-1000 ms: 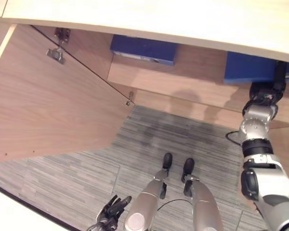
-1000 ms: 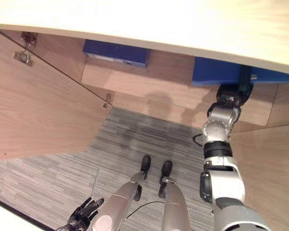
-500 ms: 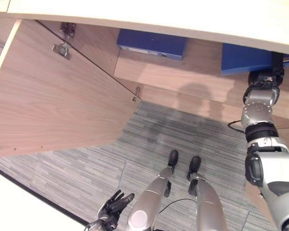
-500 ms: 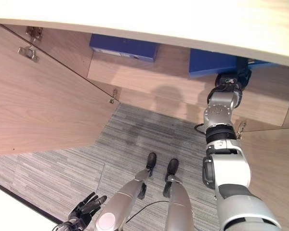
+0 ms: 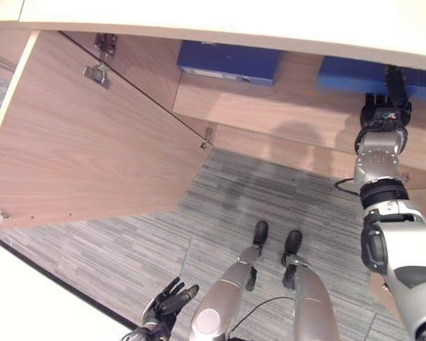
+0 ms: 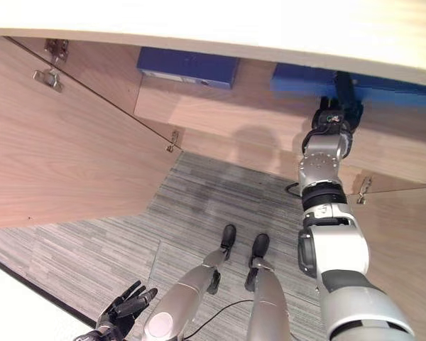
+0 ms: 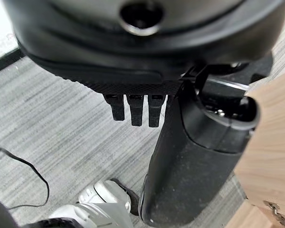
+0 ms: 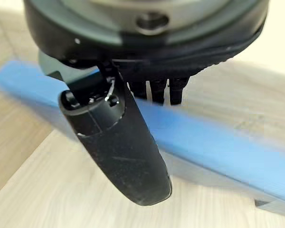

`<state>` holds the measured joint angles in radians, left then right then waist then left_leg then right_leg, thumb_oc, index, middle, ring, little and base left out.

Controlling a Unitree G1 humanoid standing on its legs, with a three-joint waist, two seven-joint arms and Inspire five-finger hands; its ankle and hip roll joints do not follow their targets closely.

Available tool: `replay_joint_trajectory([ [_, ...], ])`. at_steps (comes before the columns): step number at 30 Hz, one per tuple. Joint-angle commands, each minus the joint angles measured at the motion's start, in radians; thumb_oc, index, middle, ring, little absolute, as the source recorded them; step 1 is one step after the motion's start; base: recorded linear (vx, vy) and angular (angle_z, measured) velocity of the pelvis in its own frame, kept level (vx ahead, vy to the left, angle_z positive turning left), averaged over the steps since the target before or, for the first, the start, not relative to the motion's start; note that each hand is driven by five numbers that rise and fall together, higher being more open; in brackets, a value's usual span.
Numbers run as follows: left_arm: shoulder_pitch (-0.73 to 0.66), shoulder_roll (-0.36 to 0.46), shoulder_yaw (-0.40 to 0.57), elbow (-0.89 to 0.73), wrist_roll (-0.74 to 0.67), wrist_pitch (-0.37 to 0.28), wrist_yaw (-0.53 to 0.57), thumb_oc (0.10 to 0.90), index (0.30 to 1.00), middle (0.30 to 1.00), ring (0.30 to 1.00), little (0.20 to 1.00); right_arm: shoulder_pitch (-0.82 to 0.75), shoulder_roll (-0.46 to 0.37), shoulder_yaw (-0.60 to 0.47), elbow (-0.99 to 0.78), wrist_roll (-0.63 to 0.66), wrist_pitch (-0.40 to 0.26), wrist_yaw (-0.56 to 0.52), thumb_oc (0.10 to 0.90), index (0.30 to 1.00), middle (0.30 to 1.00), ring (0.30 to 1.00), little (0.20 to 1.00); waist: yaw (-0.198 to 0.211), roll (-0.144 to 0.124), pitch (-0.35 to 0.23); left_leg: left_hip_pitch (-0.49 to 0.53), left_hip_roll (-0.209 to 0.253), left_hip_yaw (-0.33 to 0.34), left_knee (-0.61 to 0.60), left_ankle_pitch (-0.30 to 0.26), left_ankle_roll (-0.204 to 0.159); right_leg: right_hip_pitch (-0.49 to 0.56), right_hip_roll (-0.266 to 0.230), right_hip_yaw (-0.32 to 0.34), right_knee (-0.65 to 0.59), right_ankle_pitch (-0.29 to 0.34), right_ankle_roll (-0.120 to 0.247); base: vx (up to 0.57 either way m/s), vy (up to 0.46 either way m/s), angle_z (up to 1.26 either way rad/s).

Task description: Put the empty folder in the office cabinet

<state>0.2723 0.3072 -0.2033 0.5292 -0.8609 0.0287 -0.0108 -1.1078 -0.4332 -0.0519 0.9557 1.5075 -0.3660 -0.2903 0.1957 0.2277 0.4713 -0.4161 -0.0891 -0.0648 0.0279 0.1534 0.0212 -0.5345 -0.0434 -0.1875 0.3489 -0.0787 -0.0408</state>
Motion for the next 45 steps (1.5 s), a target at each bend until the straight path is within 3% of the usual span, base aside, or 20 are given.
replay_joint_trajectory([
  [1, 0.135, 0.106, -0.047, -0.013, -0.036, 0.005, 0.001, 0.800, 0.900, 0.900, 0.900, 0.900, -0.055, -0.067, 0.050, -0.129, -0.001, -0.026, 0.102, 0.800, 0.900, 0.900, 0.900, 0.900, 0.003, -0.003, -0.050, 0.034, -0.017, -0.043, 0.011, -0.142, -0.028, 0.096, -0.047, -0.034, -0.129, -0.027, 0.109, 0.00, 0.003, -0.05],
  [7, 0.152, 0.117, -0.054, -0.037, -0.047, 0.026, -0.022, 0.800, 0.900, 0.900, 0.900, 0.900, 0.019, -0.020, 0.116, -0.202, 0.004, 0.031, 0.191, 0.800, 0.900, 0.900, 0.900, 0.900, -0.001, -0.003, -0.042, 0.036, -0.016, -0.036, 0.011, -0.143, -0.030, 0.093, -0.047, -0.030, -0.125, -0.024, 0.109, -0.02, 0.007, -0.03],
  [9, 0.069, 0.057, -0.099, 0.123, -0.007, 0.026, -0.012, 0.800, 0.900, 0.900, 0.900, 0.900, 0.058, 0.037, 0.126, -0.240, 0.017, 0.059, 0.233, 0.800, 0.900, 0.900, 0.900, 0.900, -0.011, -0.012, -0.036, 0.016, -0.016, -0.031, 0.020, -0.124, -0.030, 0.076, -0.049, -0.037, -0.124, 0.000, 0.105, -0.10, 0.015, -0.14],
  [10, 0.053, 0.045, -0.082, 0.170, 0.013, 0.046, -0.026, 0.800, 0.900, 0.900, 0.900, 0.900, 0.059, 0.038, 0.109, -0.241, 0.041, 0.057, 0.274, 0.800, 0.900, 0.900, 0.900, 0.900, -0.008, -0.013, -0.037, 0.014, -0.017, -0.033, 0.023, -0.124, -0.030, 0.073, -0.049, -0.037, -0.120, -0.002, 0.105, 0.00, -0.022, -0.15],
  [13, 0.034, 0.020, -0.010, 0.287, 0.068, 0.027, -0.028, 0.800, 0.900, 0.900, 0.900, 0.900, 0.100, 0.036, 0.055, -0.253, 0.106, 0.053, 0.358, 0.800, 0.900, 0.900, 0.900, 0.900, 0.000, -0.006, -0.036, 0.012, -0.018, -0.038, 0.029, -0.125, -0.031, 0.074, -0.052, -0.041, -0.116, -0.007, 0.109, 0.00, -0.030, 0.04],
  [17, 0.013, 0.001, 0.027, 0.347, 0.096, 0.010, -0.032, 0.800, 0.900, 0.900, 0.900, 0.900, 0.135, 0.002, 0.067, -0.261, 0.089, 0.051, 0.382, 0.800, 0.900, 0.900, 0.900, 0.900, 0.005, 0.000, -0.032, 0.011, -0.019, -0.039, 0.031, -0.123, -0.033, 0.075, -0.054, -0.045, -0.114, -0.008, 0.111, -0.01, -0.006, 0.06],
  [18, 0.005, -0.001, 0.037, 0.357, 0.089, 0.007, -0.030, 0.800, 0.900, 0.900, 0.900, 0.900, 0.120, -0.073, 0.136, -0.219, -0.024, 0.073, 0.340, 0.800, 0.900, 0.900, 0.900, 0.900, 0.005, -0.004, -0.030, 0.009, -0.018, -0.038, 0.030, -0.118, -0.036, 0.073, -0.055, -0.046, -0.115, -0.004, 0.110, -0.02, 0.002, 0.03],
  [19, 0.004, -0.003, 0.037, 0.357, 0.089, 0.007, -0.030, 0.800, 0.900, 0.900, 0.900, 0.900, 0.117, -0.074, 0.138, -0.218, -0.025, 0.073, 0.339, 0.800, 0.900, 0.900, 0.900, 0.900, 0.004, -0.002, -0.029, 0.009, -0.018, -0.038, 0.030, -0.118, -0.036, 0.073, -0.055, -0.046, -0.115, -0.004, 0.110, -0.03, -0.002, 0.03],
  [21, -0.032, 0.002, 0.021, 0.318, 0.071, 0.001, -0.025, 0.800, 0.900, 0.900, 0.900, 0.900, 0.041, -0.241, 0.319, -0.021, -0.418, 0.222, 0.213, 0.800, 0.900, 0.900, 0.900, 0.900, -0.015, -0.026, -0.027, 0.006, -0.011, -0.031, 0.021, -0.111, -0.038, 0.065, -0.053, -0.043, -0.126, 0.011, 0.106, -0.03, 0.008, 0.04],
  [22, -0.032, 0.000, 0.022, 0.317, 0.071, 0.001, -0.025, 0.800, 0.900, 0.900, 0.900, 0.900, 0.038, -0.241, 0.321, -0.018, -0.418, 0.222, 0.213, 0.800, 0.900, 0.900, 0.900, 0.900, -0.017, -0.025, -0.026, 0.006, -0.011, -0.031, 0.021, -0.111, -0.038, 0.066, -0.053, -0.043, -0.126, 0.011, 0.106, 0.00, 0.000, 0.00],
  [25, -0.055, 0.021, 0.000, 0.305, 0.111, -0.018, -0.020, 0.800, 0.900, 0.900, 0.900, 0.900, -0.035, -0.253, 0.406, 0.077, -0.503, 0.316, 0.220, 0.800, 0.900, 0.900, 0.900, 0.900, -0.028, -0.041, -0.023, 0.008, -0.008, -0.030, 0.012, -0.105, -0.038, 0.068, -0.048, -0.039, -0.140, 0.023, 0.103, -0.01, -0.005, -0.07],
  [31, -0.053, 0.020, 0.012, 0.353, 0.127, -0.018, -0.012, 0.800, 0.900, 0.900, 0.900, 0.900, -0.076, -0.271, 0.401, 0.136, -0.469, 0.317, 0.216, 0.800, 0.900, 0.900, 0.900, 0.900, -0.025, -0.047, -0.024, 0.016, -0.009, -0.028, 0.002, -0.104, -0.036, 0.076, -0.045, -0.035, -0.150, 0.027, 0.102, 0.00, -0.005, -0.05],
  [32, -0.060, 0.017, 0.017, 0.353, 0.126, -0.020, -0.006, 0.800, 0.900, 0.900, 0.900, 0.900, -0.102, -0.298, 0.460, 0.174, -0.563, 0.342, 0.216, 0.800, 0.900, 0.900, 0.900, 0.900, -0.025, -0.052, -0.025, 0.013, -0.009, -0.026, 0.003, -0.101, -0.037, 0.074, -0.045, -0.037, -0.151, 0.031, 0.101, 0.00, 0.000, 0.00],
  [33, -0.060, 0.016, 0.017, 0.353, 0.126, -0.020, -0.006, 0.800, 0.900, 0.900, 0.900, 0.900, -0.104, -0.298, 0.461, 0.175, -0.563, 0.342, 0.217, 0.800, 0.900, 0.900, 0.900, 0.900, -0.026, -0.051, -0.024, 0.013, -0.009, -0.027, 0.003, -0.101, -0.037, 0.074, -0.045, -0.037, -0.151, 0.031, 0.101, 0.00, 0.000, 0.00],
  [36, -0.073, 0.019, 0.018, 0.349, 0.125, -0.029, -0.003, 0.800, 0.900, 0.900, 0.900, 0.900, -0.151, -0.329, 0.585, 0.213, -0.738, 0.389, 0.235, 0.800, 0.900, 0.900, 0.900, 0.900, -0.029, -0.057, -0.022, 0.008, -0.006, -0.024, -0.002, -0.096, -0.038, 0.071, -0.043, -0.035, -0.160, 0.039, 0.100, 0.00, 0.000, 0.00],
  [40, -0.081, 0.024, 0.027, 0.343, 0.134, -0.034, -0.012, 0.800, 0.900, 0.900, 0.900, 0.900, -0.201, -0.369, 0.790, 0.219, -0.984, 0.453, 0.315, 0.800, 0.900, 0.900, 0.900, 0.900, -0.035, -0.065, -0.030, 0.002, -0.007, -0.023, -0.010, -0.088, -0.040, 0.068, -0.040, -0.037, -0.174, 0.053, 0.101, -0.01, 0.010, -0.07],
  [43, -0.091, 0.023, 0.039, 0.337, 0.139, -0.038, -0.016, 0.800, 0.900, 0.900, 0.900, 0.900, -0.230, -0.382, 0.956, 0.233, -1.210, 0.475, 0.369, 0.800, 0.900, 0.900, 0.900, 0.900, -0.038, -0.067, -0.039, 0.018, -0.006, -0.024, -0.021, -0.101, -0.045, 0.076, -0.037, -0.030, -0.173, 0.040, 0.108, 0.02, 0.007, -0.02],
  [45, -0.102, 0.027, 0.047, 0.337, 0.147, -0.041, -0.018, 0.800, 0.900, 0.900, 0.900, 0.900, -0.238, -0.384, 1.022, 0.230, -1.301, 0.489, 0.398, 0.800, 0.900, 0.900, 0.900, 0.900, -0.039, -0.064, -0.045, -0.002, -0.009, -0.023, -0.016, -0.084, -0.041, 0.067, -0.039, -0.035, -0.184, 0.064, 0.105, -0.03, 0.020, -0.02],
])
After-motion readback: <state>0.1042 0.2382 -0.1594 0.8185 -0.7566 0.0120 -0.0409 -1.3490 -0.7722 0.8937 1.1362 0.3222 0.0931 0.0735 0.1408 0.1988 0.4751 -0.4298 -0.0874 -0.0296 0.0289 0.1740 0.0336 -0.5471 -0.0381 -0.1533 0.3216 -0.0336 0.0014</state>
